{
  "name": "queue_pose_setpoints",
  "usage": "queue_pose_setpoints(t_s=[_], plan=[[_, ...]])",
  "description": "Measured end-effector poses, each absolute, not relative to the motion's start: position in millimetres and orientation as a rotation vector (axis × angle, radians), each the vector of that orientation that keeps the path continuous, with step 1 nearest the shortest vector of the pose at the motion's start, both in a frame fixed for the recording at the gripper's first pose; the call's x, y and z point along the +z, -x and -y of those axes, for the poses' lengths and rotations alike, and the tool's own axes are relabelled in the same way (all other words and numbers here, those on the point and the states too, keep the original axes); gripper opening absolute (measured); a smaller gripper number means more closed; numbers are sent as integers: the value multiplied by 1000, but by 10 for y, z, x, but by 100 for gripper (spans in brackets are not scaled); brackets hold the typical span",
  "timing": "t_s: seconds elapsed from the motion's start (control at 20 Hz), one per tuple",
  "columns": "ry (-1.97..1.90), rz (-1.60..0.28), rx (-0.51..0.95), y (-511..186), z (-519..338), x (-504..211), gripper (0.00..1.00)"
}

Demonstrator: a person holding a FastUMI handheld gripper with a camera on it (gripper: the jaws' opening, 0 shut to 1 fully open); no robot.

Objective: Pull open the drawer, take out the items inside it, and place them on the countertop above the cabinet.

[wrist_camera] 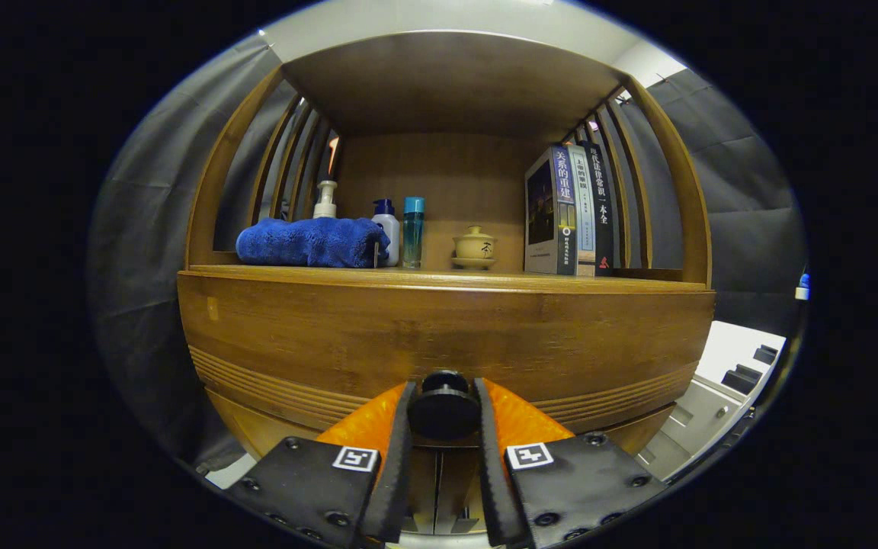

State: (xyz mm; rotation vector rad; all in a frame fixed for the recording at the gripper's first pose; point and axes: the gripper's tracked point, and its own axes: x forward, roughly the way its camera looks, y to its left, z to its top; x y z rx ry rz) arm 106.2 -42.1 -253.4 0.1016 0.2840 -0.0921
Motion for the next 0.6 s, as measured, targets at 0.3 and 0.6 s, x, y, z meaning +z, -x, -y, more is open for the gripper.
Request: queue_pose_setpoints(t_s=[0.3, 0.6], plan=[[-116, -317, -100, -1072, 405, -2548, 39], [-98, -358, -124, -763, 361, -2490, 39]])
